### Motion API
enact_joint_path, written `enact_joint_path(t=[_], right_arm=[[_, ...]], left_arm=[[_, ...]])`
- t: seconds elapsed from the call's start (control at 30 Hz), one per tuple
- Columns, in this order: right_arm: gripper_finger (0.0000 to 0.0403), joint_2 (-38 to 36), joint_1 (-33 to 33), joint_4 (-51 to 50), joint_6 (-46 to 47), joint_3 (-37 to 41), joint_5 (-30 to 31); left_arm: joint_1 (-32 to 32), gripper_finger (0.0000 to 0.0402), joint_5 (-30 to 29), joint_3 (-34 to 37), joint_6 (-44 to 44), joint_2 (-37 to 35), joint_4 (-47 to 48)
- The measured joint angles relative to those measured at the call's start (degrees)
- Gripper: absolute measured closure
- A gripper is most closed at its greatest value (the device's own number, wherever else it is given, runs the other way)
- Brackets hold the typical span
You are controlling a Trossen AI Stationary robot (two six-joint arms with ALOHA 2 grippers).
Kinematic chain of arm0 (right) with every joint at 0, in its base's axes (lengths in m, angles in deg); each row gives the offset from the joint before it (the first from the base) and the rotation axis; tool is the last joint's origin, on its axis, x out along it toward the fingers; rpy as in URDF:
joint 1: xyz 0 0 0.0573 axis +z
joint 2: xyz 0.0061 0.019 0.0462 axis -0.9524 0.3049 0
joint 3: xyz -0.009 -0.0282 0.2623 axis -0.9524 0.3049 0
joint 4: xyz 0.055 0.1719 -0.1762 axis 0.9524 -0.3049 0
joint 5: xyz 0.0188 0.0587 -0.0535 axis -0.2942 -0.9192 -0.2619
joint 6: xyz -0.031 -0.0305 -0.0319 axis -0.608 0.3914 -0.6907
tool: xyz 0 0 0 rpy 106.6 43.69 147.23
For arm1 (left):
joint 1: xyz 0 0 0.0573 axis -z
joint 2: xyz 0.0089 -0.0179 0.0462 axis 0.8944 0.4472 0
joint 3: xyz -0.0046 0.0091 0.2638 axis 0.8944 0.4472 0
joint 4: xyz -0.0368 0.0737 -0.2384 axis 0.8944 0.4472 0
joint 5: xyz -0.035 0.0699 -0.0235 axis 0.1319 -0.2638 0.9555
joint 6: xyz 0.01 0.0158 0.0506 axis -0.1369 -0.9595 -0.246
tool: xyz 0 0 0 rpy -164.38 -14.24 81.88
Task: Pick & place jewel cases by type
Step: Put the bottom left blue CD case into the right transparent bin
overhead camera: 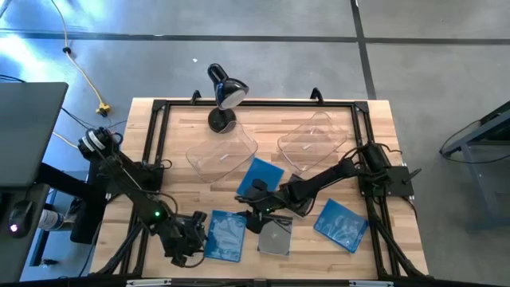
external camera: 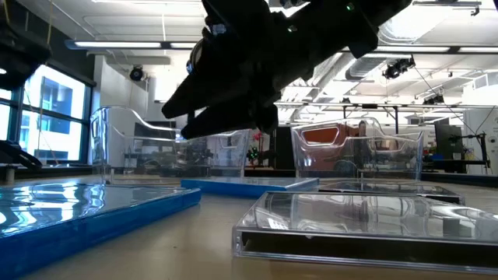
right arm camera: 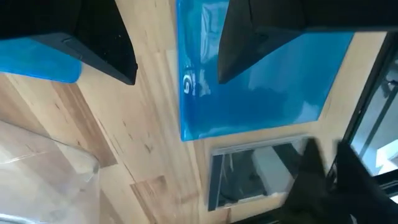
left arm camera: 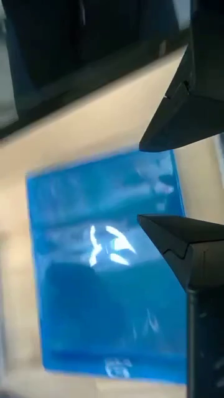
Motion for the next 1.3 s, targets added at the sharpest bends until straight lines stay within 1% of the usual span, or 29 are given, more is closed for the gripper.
enact_joint_path(t=[0.07,0.13,0.23,0.33,0.43,0.5,0.6,0.77,0.9,1.0,1.07,1.17,1.3], right_arm=[[0.0192,0.14,-0.32,-0.42,0.05,-0.13,-1.57],[0.0192,0.34,-0.61,-0.9,0.12,-0.13,-1.94],[0.0192,0.75,-0.96,-0.87,0.22,-0.13,-1.82],[0.0192,1.4,-1.14,-0.52,1.09,-0.13,-2.56],[0.0192,1.88,-1.31,-0.67,1.22,-0.11,-1.89],[0.0192,2.18,-1.31,-0.09,1.29,-0.11,-1.29],[0.0192,2.99,-1.31,0.53,1.53,-0.11,-2.25],[0.0192,3.28,-1.29,2.11,1.53,-0.11,-3.36],[0.0192,3.22,-1.31,3.97,1.51,-0.11,-4.36],[0.0192,3.19,-1.31,2.49,1.22,-0.11,-4.26],[0.0192,3.19,-1.31,2.57,1.25,-0.07,-4.72],[0.0192,3.19,-1.13,2.14,1.29,-0.07,-5.07],[0.0192,3.19,-0.04,2.16,1.29,-0.07,-3.37]], left_arm=[[0.0,0.023,-2.77,0.04,-0.2,1.25,0.09],[0.01,0.023,-4.35,0.02,-0.21,2.28,0.07],[0.0,0.023,-4.98,0.02,-0.26,3.08,-0.06],[0.04,0.023,-3.8,0.02,-2.14,3.08,-0.8],[0.04,0.0234,0.19,0.02,-4.77,3.08,-3.72],[0.04,0.0246,3.07,0.0,-5.82,3.07,-6.15],[0.04,0.0278,6.17,-0.02,-6.83,3.08,-8.36],[0.04,0.0337,7.84,0.0,-5.24,3.07,-8.22],[0.02,0.0361,8.75,0.0,-4.91,3.06,-8.52],[0.02,0.0362,8.55,0.0,-4.42,3.06,-8.51],[0.02,0.0356,7.34,0.0,-3.6,3.06,-8.5],[0.0,0.0338,5.82,0.0,-3.39,3.17,-8.57],[0.02,0.0311,5.97,0.0,-3.16,5.28,-9.65]])
